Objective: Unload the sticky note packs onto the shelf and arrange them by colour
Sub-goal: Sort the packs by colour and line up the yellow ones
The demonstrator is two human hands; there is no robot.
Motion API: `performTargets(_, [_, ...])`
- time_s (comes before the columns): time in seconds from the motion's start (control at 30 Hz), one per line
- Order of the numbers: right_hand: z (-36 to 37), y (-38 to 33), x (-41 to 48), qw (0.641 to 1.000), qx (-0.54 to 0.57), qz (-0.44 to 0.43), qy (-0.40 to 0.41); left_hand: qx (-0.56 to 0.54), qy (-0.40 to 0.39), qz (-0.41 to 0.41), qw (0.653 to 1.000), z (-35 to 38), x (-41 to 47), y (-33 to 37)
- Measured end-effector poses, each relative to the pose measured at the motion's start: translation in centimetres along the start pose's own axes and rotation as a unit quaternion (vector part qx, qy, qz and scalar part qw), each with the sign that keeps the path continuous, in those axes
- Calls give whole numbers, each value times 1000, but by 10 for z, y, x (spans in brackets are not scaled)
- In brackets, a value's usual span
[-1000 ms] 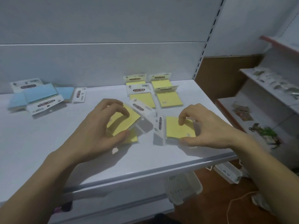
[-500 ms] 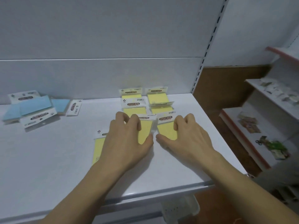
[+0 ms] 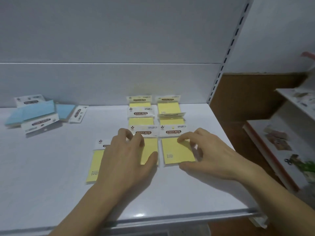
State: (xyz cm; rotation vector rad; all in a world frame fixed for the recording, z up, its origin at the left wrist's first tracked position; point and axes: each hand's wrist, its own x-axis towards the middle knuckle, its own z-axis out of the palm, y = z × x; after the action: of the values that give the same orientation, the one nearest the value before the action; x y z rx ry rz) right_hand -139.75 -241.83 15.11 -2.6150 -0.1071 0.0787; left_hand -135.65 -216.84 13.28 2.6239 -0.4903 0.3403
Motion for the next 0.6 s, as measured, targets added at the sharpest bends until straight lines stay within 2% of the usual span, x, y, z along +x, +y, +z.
performTargets(0.2, [24, 7, -12, 995, 25, -9, 97, 12, -35, 48, 998, -8, -6, -12])
performTargets(0.33, [28, 7, -15, 992, 63, -10, 106, 9, -62, 55, 996, -12, -8, -22])
performTargets(0.6, [30, 13, -14, 988, 108, -4, 111, 0, -64, 47, 997, -8, -1, -23])
